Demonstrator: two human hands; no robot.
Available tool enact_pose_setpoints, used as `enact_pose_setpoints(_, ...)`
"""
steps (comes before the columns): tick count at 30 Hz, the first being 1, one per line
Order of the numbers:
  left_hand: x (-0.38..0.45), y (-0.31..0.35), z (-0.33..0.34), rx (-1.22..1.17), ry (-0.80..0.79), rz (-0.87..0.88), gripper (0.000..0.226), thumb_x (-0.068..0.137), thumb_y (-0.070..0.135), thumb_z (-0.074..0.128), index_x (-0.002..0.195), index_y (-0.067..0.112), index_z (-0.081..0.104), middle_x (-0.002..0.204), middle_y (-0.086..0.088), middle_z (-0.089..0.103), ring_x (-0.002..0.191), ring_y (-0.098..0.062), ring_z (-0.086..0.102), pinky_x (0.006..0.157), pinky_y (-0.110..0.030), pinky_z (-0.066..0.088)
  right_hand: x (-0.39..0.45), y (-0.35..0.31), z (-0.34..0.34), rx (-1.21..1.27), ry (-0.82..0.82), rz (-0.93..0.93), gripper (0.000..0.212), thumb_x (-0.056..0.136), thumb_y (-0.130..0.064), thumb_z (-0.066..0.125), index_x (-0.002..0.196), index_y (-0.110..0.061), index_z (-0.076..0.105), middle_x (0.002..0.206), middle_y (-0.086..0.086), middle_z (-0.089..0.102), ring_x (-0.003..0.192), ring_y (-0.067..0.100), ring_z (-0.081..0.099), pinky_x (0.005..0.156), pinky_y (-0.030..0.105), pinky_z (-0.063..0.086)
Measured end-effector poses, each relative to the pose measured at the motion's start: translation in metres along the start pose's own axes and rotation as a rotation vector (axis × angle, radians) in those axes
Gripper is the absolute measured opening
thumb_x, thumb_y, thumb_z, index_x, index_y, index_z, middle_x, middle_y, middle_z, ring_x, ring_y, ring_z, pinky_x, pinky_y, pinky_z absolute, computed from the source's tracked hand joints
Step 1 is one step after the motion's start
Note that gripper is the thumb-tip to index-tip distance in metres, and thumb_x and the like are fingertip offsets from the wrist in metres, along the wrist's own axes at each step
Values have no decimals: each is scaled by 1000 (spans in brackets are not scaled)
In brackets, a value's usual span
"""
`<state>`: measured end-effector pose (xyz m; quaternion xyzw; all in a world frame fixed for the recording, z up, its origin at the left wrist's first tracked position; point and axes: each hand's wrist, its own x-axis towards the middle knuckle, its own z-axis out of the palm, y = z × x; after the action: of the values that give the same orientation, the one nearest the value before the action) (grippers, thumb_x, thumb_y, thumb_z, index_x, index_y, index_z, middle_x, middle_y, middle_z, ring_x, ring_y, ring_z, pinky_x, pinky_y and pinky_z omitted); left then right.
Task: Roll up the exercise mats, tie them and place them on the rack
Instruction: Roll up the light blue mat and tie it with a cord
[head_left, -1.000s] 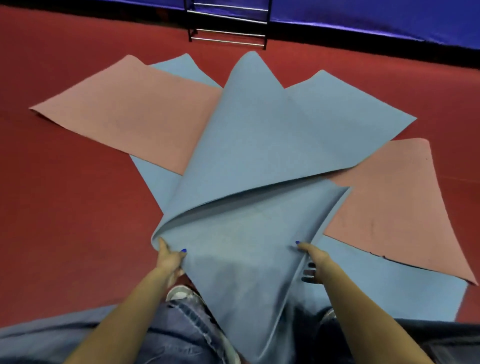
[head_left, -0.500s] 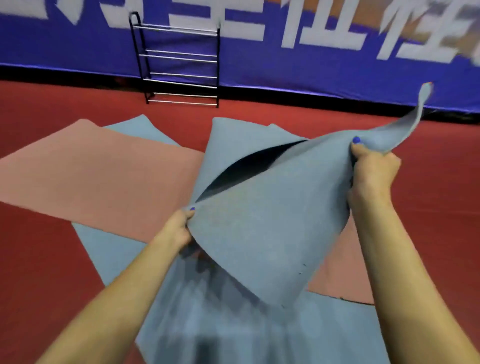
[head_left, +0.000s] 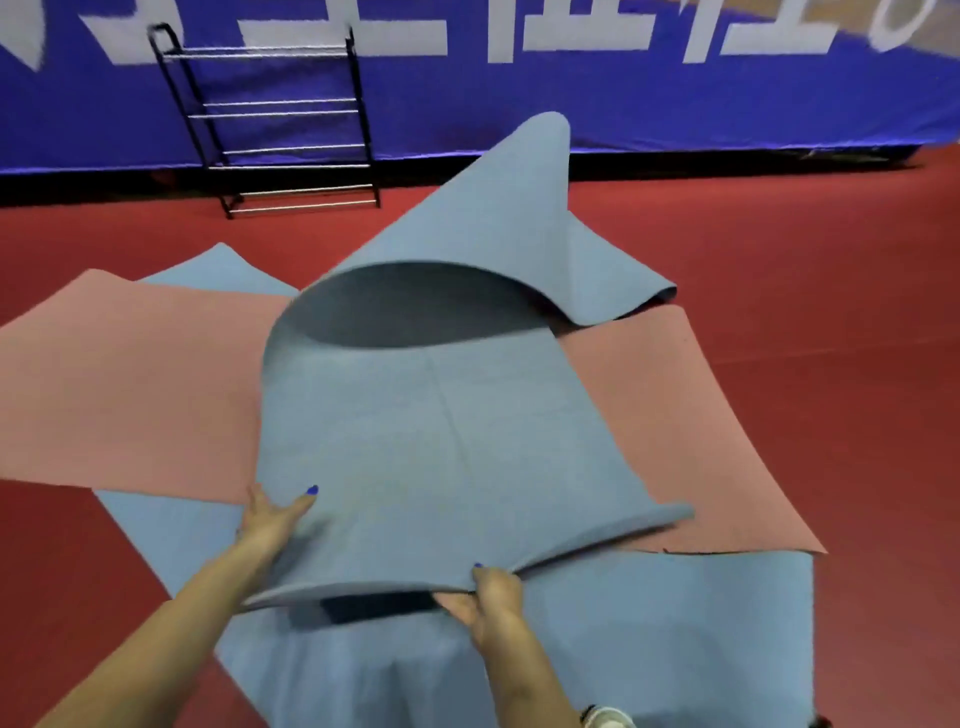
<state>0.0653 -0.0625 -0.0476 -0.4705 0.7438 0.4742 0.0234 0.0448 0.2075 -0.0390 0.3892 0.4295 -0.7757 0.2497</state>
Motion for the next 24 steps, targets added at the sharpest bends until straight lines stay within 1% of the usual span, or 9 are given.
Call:
enact_pose_setpoints(2,-37,-30,4,312,-52,19,131,47,84,58,152,19,13,156,-16,22,141,-38,22,116,-54,16,13,23,4,-26,-12,104,28,94,11,37,117,-1,48,114,23,55,94,42,55,39,47,49)
enact_pose_setpoints(3,-59,-38,4,451,-73,-27,124,56,83,55,153,21,9,160,-12,9,146,-35,9,116,-52,8,20,31,4,-61,-16,127,27,94,11,37,117,0,48,117,23,56,98,43,56,44,50,51)
enact_pose_setpoints(5,-82,-64,5,603,-86,-63,97,77,75,53,152,28,15,162,0,-1,147,-31,-3,114,-54,2,32,46,0,-146,31,111,29,92,11,42,118,0,48,119,24,56,98,44,58,34,45,49)
enact_pose_setpoints(7,-90,-91,7,615,-197,31,91,71,88,40,144,34,36,160,6,14,148,-25,6,117,-51,4,38,54,-5,-212,70,81,26,91,9,45,113,-3,49,114,25,57,92,45,61,28,41,45)
enact_pose_setpoints(10,-90,-117,15,708,-291,253,92,58,90,33,132,39,51,146,13,42,137,-10,36,115,-40,25,29,53,-20,-453,-10,93,24,92,-8,52,115,-3,51,100,21,62,73,37,62,55,45,55)
enact_pose_setpoints(13,-114,-104,21,965,-276,367,21,93,46,46,111,42,53,132,15,52,124,-10,49,107,-39,32,22,33,-35,-626,-54,219,38,92,-33,56,120,-8,44,99,17,52,73,32,57,60,45,48)
enact_pose_setpoints(15,-120,-95,23,1051,-215,325,18,97,24,41,82,33,46,124,8,58,116,-15,54,101,-35,32,22,4,-42,-514,88,111,50,86,-29,65,121,-12,33,113,18,46,92,38,56,60,52,48)
enact_pose_setpoints(19,-117,-96,23,954,-243,235,15,96,23,40,99,26,54,122,-2,58,109,-22,57,89,-31,43,34,-52,-59,-482,358,-58,68,82,-19,70,131,-8,24,132,20,41,116,44,46,79,62,46)
enact_pose_setpoints(24,-119,-109,44,203,-144,-261,43,85,45,57,90,3,62,100,-18,67,91,-34,64,77,-39,54,50,-82,-78,-591,485,-80,96,73,-33,72,146,-17,12,140,23,31,109,45,49,91,58,44)
